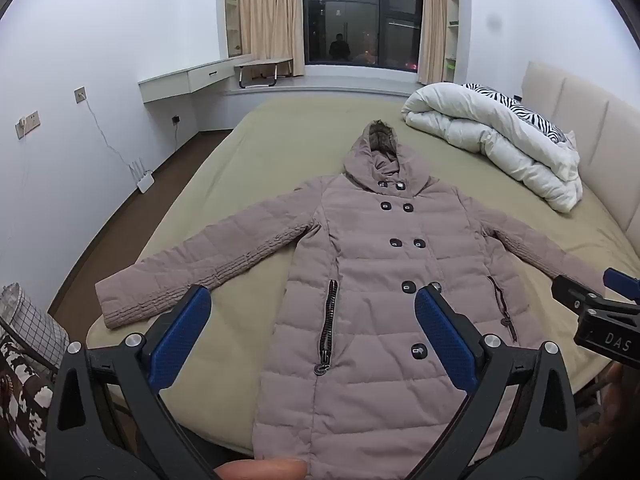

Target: Fold large clothes

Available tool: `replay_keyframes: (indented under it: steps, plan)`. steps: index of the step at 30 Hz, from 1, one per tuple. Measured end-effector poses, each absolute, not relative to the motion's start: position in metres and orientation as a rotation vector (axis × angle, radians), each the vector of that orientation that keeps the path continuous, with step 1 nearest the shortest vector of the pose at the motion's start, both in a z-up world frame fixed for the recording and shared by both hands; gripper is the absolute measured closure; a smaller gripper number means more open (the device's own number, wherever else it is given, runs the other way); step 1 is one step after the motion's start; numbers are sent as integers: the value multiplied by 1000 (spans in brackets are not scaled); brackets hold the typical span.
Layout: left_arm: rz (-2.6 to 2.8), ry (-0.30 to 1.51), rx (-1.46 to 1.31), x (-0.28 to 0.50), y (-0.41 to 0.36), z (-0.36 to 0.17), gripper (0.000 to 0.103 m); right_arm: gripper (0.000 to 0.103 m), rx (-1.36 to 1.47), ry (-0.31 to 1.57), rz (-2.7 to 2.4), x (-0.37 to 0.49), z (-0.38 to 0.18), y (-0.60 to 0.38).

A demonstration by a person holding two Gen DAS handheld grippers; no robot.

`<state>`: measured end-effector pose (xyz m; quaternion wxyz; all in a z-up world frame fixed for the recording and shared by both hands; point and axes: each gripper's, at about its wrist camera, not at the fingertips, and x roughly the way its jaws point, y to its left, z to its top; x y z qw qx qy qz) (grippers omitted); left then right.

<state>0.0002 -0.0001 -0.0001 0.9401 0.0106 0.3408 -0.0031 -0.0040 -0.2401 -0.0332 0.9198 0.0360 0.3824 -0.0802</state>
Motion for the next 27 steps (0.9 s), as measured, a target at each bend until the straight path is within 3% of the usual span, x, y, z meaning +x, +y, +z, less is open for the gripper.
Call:
replay_keyframes:
  steps: [27]
  plan:
    - [-10,700,10,1,0,0,0,0,73,798,-164,-4,-37,-240]
